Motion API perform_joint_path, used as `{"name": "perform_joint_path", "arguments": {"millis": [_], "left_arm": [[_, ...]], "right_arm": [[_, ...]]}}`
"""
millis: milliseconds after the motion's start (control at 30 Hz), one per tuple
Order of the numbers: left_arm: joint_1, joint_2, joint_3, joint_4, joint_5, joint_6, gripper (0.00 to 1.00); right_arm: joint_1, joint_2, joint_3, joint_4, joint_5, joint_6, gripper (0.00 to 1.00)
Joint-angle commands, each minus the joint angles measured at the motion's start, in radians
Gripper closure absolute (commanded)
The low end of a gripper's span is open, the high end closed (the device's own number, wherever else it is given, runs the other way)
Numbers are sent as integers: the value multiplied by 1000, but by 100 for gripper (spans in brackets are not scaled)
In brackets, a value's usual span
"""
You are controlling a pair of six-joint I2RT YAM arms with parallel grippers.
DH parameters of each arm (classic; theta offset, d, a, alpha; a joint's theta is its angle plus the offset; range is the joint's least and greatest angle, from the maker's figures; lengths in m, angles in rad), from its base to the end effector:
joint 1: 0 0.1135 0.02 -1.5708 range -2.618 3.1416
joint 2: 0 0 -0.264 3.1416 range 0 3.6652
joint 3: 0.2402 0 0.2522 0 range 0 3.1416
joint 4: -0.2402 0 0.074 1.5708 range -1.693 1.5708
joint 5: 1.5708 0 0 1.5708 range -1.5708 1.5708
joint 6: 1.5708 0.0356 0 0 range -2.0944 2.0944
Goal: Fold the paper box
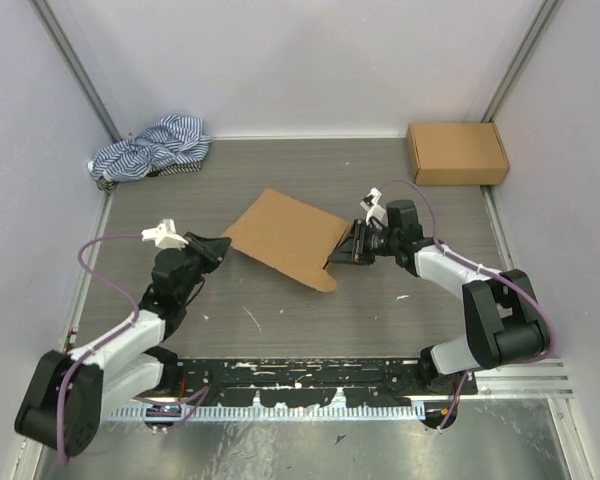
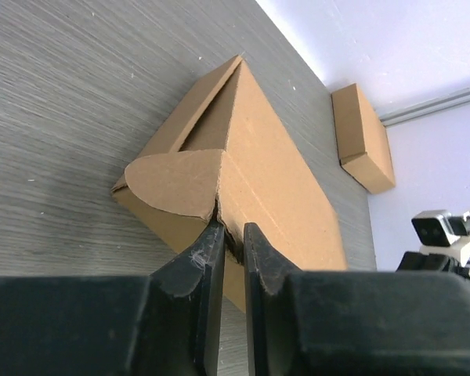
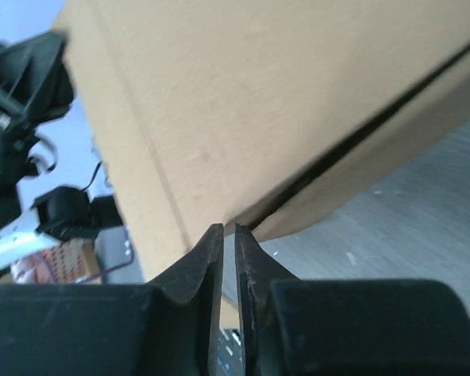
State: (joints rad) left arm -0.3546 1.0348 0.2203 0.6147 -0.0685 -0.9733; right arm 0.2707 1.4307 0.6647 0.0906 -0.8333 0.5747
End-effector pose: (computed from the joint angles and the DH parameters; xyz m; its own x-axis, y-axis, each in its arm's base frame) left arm 0.1924 -0.0686 0.1817 -0.3391 -0.7540 -0.5626 0.0056 0.5964 -0.8027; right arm 0.2605 0.0996 0.1871 -0.9060 0.1279 -0.4035 -0.2906 0.5051 0.8127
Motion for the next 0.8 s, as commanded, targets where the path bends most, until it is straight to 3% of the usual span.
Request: {"name": "perform_joint_path", "arguments": {"millis": [0, 367, 767], "left_arm": [[-5, -135, 29, -212, -40, 90, 80], [-8, -312, -3, -400, -21, 113, 91], [-14, -302, 5, -503, -2, 147, 95]], "right_arm": [[-5, -16, 107, -163, 251, -70, 82], [4, 90, 218, -281, 400, -46, 77], [76, 114, 139, -268, 449, -32, 77]]}}
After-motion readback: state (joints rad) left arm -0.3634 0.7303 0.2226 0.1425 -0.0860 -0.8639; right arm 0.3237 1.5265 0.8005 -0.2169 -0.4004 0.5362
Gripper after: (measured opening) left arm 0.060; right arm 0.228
